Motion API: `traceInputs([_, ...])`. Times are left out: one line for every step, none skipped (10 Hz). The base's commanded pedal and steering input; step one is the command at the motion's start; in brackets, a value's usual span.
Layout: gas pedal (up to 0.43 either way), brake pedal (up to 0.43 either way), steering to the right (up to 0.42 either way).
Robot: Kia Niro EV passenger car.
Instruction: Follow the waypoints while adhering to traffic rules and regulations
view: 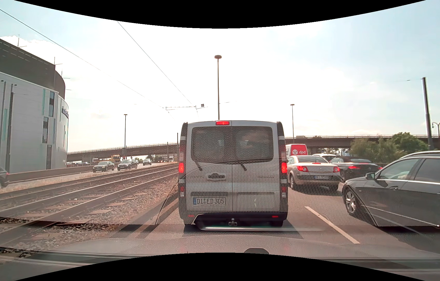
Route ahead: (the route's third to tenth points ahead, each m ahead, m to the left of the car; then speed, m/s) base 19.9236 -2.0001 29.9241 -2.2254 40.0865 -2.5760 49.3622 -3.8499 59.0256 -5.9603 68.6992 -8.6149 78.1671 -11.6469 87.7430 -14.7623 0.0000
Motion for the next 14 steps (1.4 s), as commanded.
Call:
traceInputs([0.000,0.250,-0.003])
traceInputs([0.000,0.250,-0.003])
traceInputs([0.000,0.250,-0.003])
traceInputs([0.000,0.250,-0.003])
traceInputs([0.000,0.250,-0.003])
traceInputs([0.000,0.250,-0.003])
traceInputs([0.000,0.250,-0.003])
traceInputs([0.000,0.250,-0.003])
traceInputs([0.000,0.250,-0.003])
traceInputs([0.000,0.250,-0.003])
traceInputs([0.000,0.250,-0.003])
traceInputs([0.000,0.250,-0.003])
traceInputs([0.000,0.250,-0.003])
traceInputs([0.000,0.250,-0.003])
